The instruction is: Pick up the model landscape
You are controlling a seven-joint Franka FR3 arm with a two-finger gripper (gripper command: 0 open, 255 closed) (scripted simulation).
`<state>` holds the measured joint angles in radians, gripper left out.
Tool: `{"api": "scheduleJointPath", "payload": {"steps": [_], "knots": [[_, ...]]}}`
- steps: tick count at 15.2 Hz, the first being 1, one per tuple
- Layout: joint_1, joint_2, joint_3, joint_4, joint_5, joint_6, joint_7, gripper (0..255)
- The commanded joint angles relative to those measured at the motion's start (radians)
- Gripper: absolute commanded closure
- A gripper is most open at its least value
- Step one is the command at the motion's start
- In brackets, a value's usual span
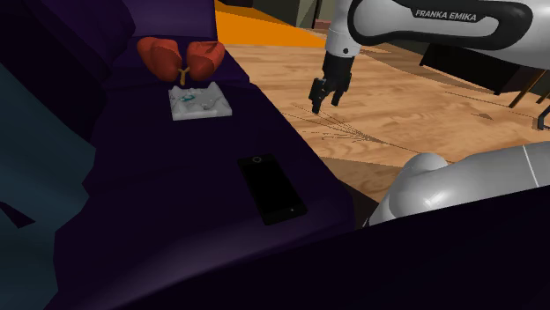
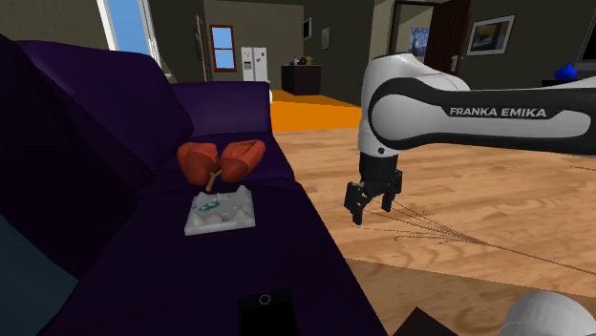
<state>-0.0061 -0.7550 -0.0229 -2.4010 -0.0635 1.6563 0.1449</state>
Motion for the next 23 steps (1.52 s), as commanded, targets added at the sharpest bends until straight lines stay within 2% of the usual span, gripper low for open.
{"api": "scheduleJointPath", "payload": {"steps": [1,12,23], "knots": [[0.000,0.000,0.000,0.000,0.000,0.000,0.000,0],[0.050,0.259,0.057,0.134,0.242,0.235,0.218,0],[0.087,0.544,0.085,0.384,0.434,0.427,0.371,0]]}}
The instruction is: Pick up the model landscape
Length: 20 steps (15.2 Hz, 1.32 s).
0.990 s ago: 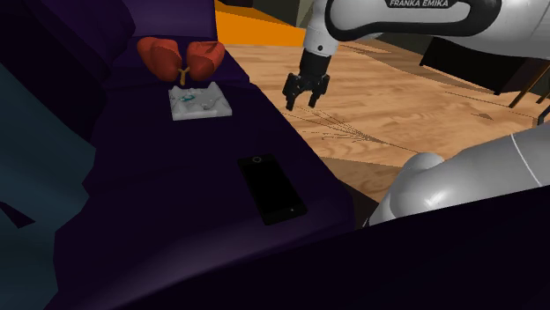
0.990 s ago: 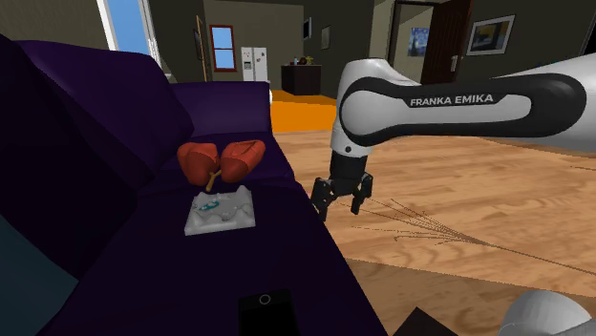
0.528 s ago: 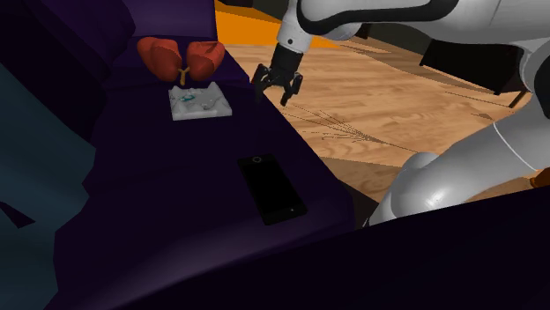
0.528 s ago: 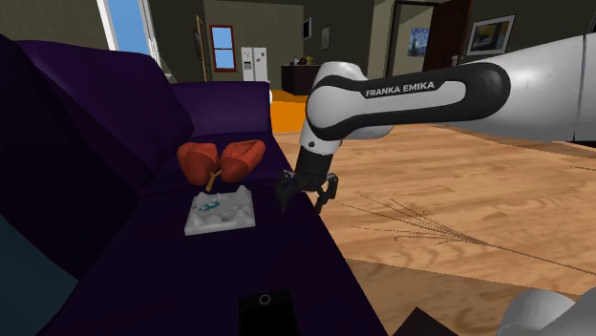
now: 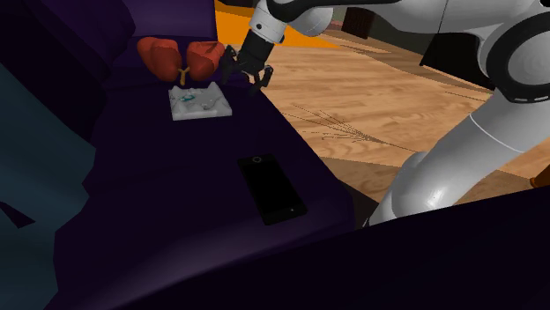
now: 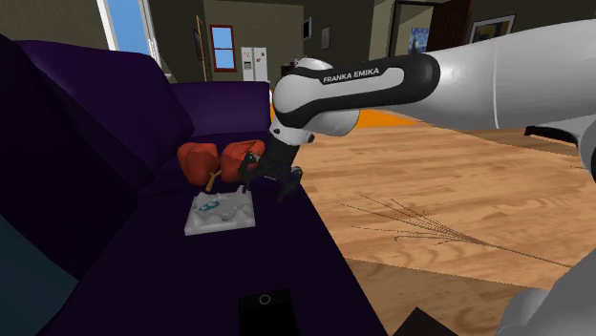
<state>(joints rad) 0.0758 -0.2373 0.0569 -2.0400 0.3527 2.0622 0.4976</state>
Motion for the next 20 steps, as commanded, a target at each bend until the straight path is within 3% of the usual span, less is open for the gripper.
{"api": "scheduleJointPath", "payload": {"steps": [1,3,12,13,20], "knots": [[0.007,0.053,0.007,0.051,0.033,0.036,0.030,0],[0.009,0.080,0.008,0.081,0.048,0.049,0.042,0],[0.015,0.089,0.011,-0.008,0.071,0.142,0.004,0],[0.015,0.091,0.012,-0.006,0.071,0.142,0.005,255],[0.015,0.091,0.011,-0.007,0.071,0.143,0.004,255]]}}
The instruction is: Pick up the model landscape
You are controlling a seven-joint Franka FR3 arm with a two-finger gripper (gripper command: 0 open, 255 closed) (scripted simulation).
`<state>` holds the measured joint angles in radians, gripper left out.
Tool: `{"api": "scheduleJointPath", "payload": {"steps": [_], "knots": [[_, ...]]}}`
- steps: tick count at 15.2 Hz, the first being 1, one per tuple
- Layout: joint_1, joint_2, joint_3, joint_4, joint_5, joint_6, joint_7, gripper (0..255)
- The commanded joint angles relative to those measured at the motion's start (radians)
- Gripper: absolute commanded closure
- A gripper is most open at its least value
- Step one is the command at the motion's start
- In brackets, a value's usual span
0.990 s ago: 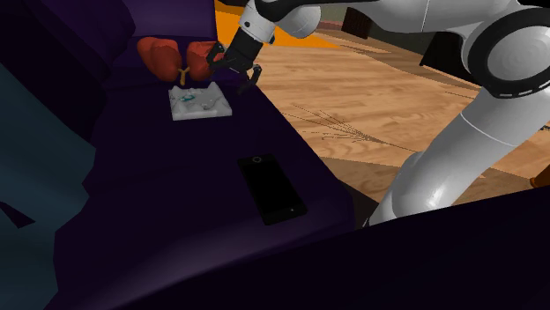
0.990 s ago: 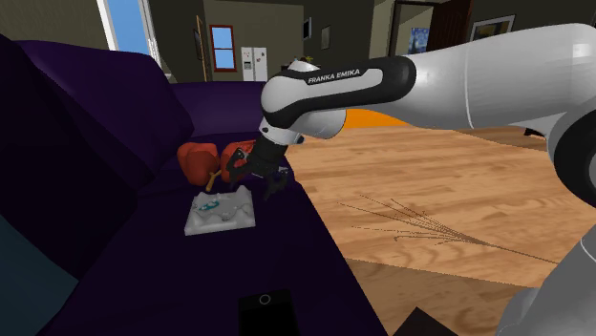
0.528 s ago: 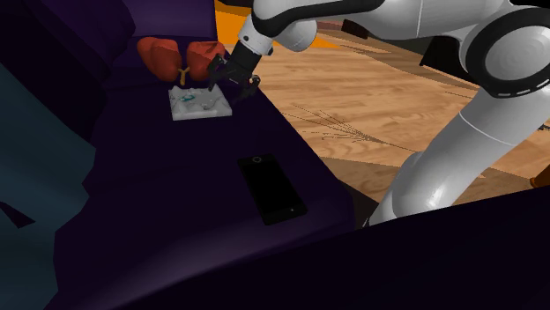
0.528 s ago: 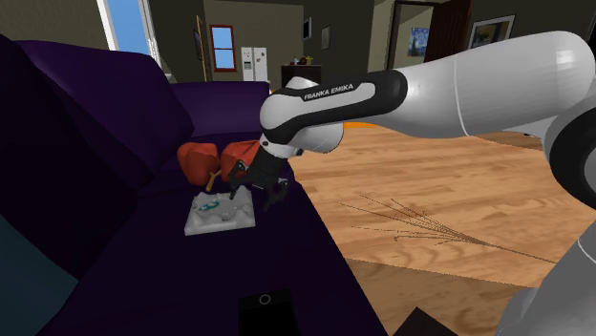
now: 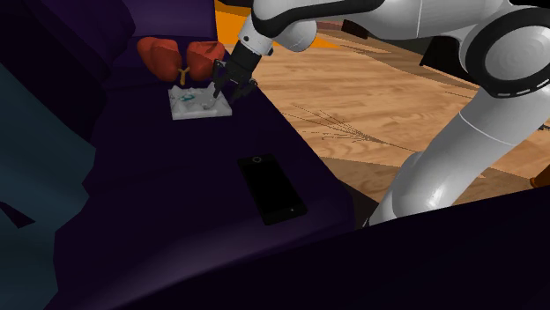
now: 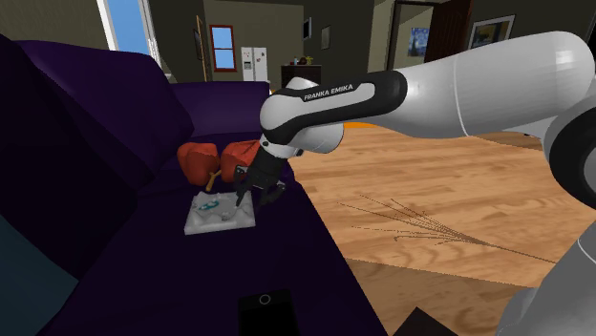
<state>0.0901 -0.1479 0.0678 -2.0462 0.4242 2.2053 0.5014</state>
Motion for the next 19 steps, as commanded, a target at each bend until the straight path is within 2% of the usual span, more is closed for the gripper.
{"api": "scheduleJointPath", "payload": {"steps": [1,17,19], "knots": [[0.000,0.001,0.000,-0.001,0.000,0.000,0.000,255],[-0.009,-0.007,-0.006,0.187,-0.042,-0.187,0.074,255],[-0.009,-0.007,-0.006,0.189,-0.042,-0.188,0.074,255]]}}
